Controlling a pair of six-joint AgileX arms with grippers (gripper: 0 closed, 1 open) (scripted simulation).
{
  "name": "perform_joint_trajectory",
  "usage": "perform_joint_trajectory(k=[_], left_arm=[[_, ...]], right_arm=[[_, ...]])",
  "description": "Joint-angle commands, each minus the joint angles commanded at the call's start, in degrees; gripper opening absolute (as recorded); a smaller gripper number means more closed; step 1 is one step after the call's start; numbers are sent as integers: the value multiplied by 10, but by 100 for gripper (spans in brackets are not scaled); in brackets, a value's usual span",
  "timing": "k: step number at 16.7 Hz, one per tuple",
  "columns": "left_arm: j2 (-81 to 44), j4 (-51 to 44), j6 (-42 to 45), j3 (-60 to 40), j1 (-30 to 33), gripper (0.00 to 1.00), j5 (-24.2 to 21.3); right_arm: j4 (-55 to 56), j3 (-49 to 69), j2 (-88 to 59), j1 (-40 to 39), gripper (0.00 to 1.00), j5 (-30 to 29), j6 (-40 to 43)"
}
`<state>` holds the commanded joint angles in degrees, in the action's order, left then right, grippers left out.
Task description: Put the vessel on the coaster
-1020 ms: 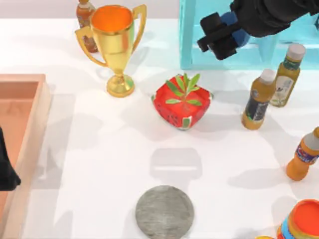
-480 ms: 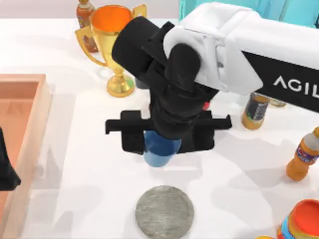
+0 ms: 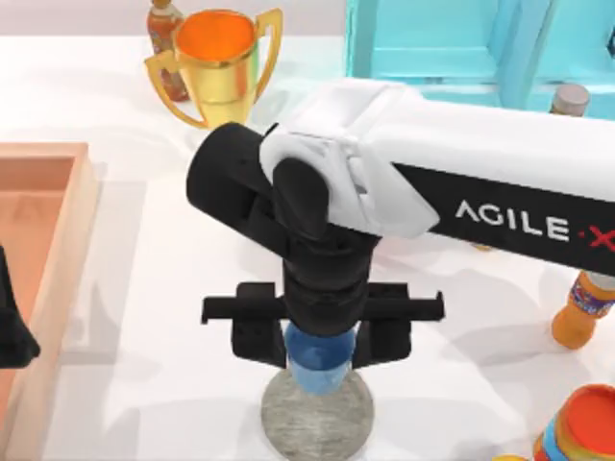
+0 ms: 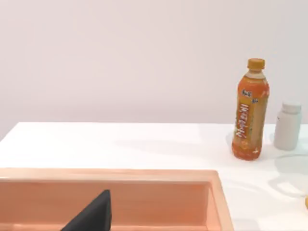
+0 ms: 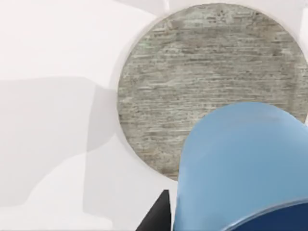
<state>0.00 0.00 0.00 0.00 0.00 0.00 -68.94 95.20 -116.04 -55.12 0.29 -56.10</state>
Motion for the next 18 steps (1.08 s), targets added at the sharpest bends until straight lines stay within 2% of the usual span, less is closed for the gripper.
perform_joint_trajectory(k=[18], left_arm=[[0, 0, 0, 0, 0, 100, 0]], right_arm=[[133, -96, -37, 0, 0, 0, -1]])
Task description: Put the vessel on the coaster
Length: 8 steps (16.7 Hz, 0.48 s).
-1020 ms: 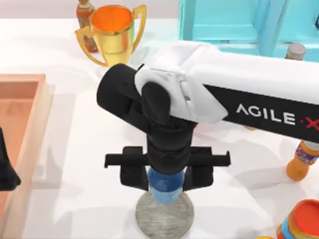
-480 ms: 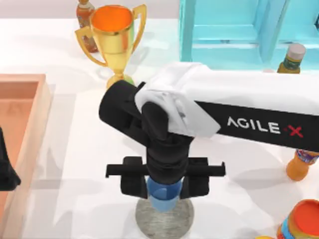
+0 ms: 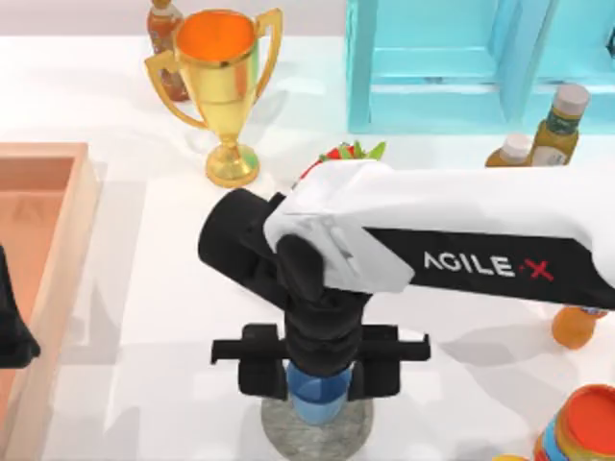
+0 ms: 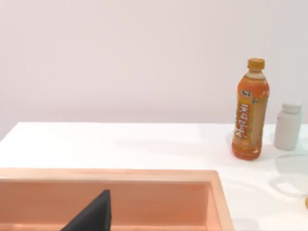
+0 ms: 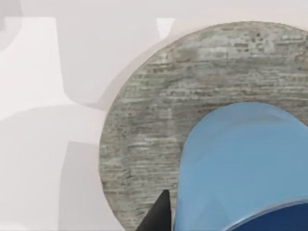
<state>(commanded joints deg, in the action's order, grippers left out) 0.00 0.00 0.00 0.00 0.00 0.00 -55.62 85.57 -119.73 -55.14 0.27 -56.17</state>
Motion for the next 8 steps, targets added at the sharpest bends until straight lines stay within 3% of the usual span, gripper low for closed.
perform_joint_trajectory(k=[2, 8], left_arm=[[0, 0, 0, 0, 0, 100, 0], [0, 0, 0, 0, 0, 100, 0]], right_arm=[[0, 0, 0, 0, 0, 0, 0], [0, 0, 0, 0, 45, 0, 0]])
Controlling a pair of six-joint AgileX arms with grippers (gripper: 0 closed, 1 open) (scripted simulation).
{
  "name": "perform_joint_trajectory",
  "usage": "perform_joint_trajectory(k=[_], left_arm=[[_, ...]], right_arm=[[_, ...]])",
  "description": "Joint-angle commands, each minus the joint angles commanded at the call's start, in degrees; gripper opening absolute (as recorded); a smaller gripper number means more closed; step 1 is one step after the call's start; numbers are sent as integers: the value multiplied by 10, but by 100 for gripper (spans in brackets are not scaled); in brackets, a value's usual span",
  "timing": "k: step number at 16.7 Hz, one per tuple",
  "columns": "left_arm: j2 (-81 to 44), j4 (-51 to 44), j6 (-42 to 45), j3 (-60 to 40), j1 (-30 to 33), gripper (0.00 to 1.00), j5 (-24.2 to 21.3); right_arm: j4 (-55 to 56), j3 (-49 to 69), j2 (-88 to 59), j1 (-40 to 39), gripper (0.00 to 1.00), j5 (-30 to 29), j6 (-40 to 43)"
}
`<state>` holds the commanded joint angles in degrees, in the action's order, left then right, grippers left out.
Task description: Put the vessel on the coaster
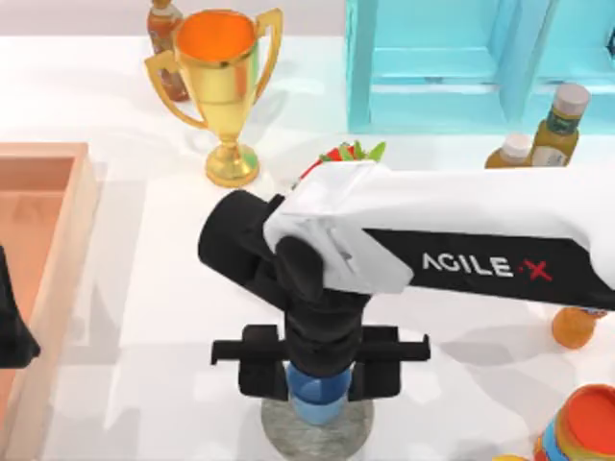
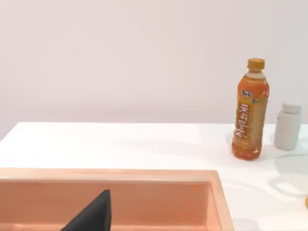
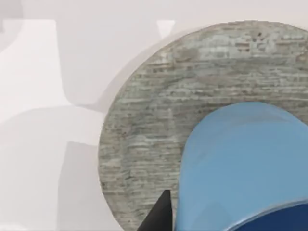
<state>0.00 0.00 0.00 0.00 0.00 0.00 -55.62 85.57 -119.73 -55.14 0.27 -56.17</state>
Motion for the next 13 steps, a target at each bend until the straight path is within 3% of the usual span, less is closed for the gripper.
perform_joint_trajectory(k=[7, 13], left_arm=[[0, 0, 0, 0, 0, 100, 0], [0, 0, 0, 0, 0, 100, 0]], right_arm=[[0, 0, 0, 0, 98, 0, 0], [0, 0, 0, 0, 100, 0, 0]])
